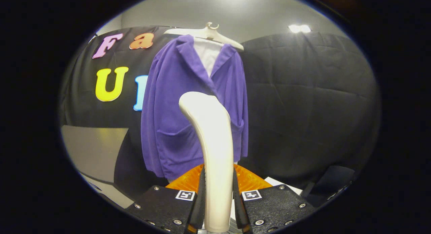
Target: Iron the clothes twice with a garment steamer, once on the left side and once on the right side.
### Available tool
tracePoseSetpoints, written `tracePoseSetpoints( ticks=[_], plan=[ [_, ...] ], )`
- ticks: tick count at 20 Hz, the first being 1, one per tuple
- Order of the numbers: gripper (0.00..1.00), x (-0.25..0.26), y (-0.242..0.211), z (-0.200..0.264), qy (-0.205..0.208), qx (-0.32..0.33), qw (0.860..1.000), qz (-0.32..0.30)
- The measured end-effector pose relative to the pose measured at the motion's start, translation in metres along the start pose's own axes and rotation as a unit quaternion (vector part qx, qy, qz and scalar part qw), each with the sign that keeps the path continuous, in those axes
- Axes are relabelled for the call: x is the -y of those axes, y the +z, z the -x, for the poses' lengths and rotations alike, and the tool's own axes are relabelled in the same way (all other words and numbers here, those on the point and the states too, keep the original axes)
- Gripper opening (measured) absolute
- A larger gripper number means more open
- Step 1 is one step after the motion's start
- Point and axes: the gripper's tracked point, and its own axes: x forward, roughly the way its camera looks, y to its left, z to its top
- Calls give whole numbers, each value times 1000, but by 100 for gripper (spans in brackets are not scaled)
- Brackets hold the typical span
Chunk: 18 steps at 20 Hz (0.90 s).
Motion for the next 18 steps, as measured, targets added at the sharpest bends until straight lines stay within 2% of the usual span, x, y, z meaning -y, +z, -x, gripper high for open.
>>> tracePoseSetpoints(
  ticks=[5, 18],
  plan=[
    [36, 16, 70, -6, -32, 59, 998, -14],
    [36, 26, 163, -69, -93, 121, 988, -33]
  ],
)
